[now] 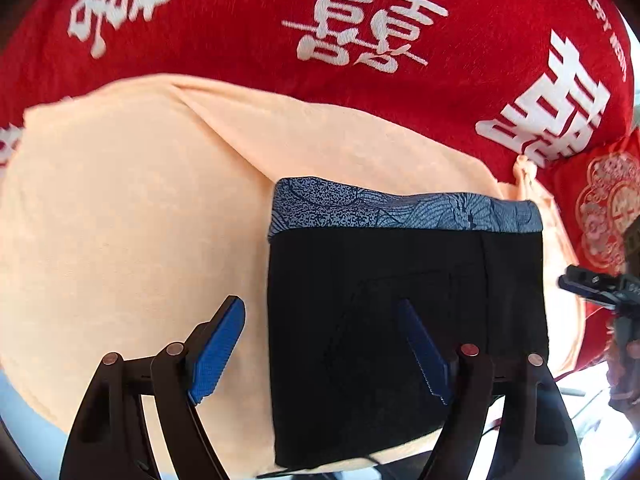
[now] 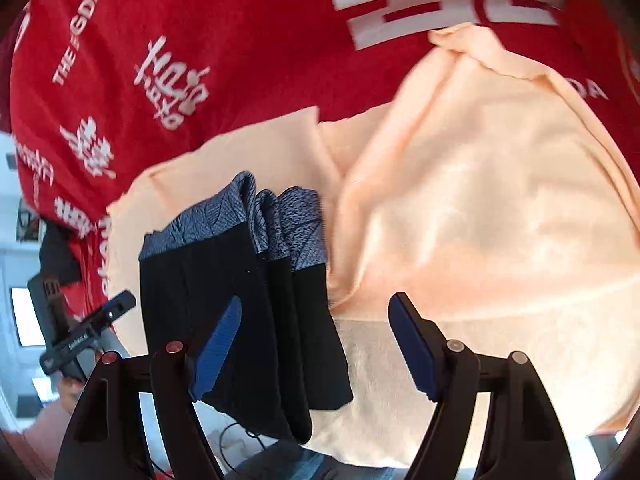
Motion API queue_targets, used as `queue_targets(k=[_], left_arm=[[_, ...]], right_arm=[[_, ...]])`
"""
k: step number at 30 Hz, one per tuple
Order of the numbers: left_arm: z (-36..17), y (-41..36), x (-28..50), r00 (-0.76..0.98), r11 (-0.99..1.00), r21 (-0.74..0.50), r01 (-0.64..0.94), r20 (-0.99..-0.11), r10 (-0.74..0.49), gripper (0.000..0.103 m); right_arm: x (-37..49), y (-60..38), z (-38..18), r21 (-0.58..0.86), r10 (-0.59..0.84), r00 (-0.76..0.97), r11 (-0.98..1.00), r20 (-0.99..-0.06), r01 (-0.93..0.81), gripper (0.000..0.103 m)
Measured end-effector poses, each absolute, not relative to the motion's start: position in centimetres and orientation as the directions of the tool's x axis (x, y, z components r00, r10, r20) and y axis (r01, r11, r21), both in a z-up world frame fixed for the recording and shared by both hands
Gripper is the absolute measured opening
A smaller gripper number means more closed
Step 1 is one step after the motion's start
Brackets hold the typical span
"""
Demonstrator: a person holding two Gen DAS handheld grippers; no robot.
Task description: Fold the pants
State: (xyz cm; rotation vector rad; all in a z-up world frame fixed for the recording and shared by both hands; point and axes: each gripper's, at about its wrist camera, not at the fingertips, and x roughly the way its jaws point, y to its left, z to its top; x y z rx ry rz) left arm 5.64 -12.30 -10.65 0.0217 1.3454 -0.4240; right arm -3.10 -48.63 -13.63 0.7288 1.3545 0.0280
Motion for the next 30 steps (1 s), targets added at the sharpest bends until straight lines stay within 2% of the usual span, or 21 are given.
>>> queue_targets(k=[4, 5, 6, 10, 12, 14, 21, 30], left_arm=[[-9.4, -14.0, 3.5, 0.194, 0.926, -0.166, 0.338, -0.951, -0.241, 0.082], [-9.1, -14.2, 2.8, 0.196, 0.926, -0.161, 0.343, -0.951, -0.238, 0.089], [-9.0, -14.7, 2.2, 0.197, 0.926, -0.154, 0.345, -0.953, -0.232, 0.103], [-7.9, -15.1, -0.2, 0.179, 0.923, -0.167, 0.348, -0.954, -0.240, 0.103], [-7.0, -15.2, -1.2, 0.166, 0.921, -0.177, 0.346, -0.955, -0.246, 0.103], [-5.8, -15.2, -2.1, 0.190, 0.928, -0.136, 0.347, -0.959, -0.212, 0.103], [-2.5, -14.2, -3.5, 0.235, 0.942, -0.007, 0.334, -0.968, -0.090, 0.103], [-0.2, -13.1, -4.7, 0.232, 0.947, 0.036, 0.318, -0.972, -0.041, 0.103]], right_arm=[[-4.4, -47.6, -12.6, 0.477, 0.406, 0.253, 0.784, -0.878, 0.397, 0.080], [-4.7, -47.0, -12.3, 0.463, 0.393, 0.249, 0.794, -0.885, 0.393, 0.082], [-4.9, -46.3, -12.0, 0.448, 0.380, 0.241, 0.804, -0.893, 0.390, 0.082], [-5.9, -43.4, -10.4, 0.411, 0.341, 0.243, 0.833, -0.908, 0.370, 0.087], [-6.2, -41.8, -9.4, 0.383, 0.308, 0.250, 0.853, -0.918, 0.355, 0.094], [-6.7, -40.6, -8.0, 0.355, 0.274, 0.265, 0.871, -0.925, 0.339, 0.103], [-7.2, -37.4, -4.3, 0.227, 0.172, 0.204, 0.929, -0.964, 0.293, 0.103], [-8.3, -35.9, -1.6, 0.180, 0.135, 0.152, 0.923, -0.979, 0.341, 0.103]])
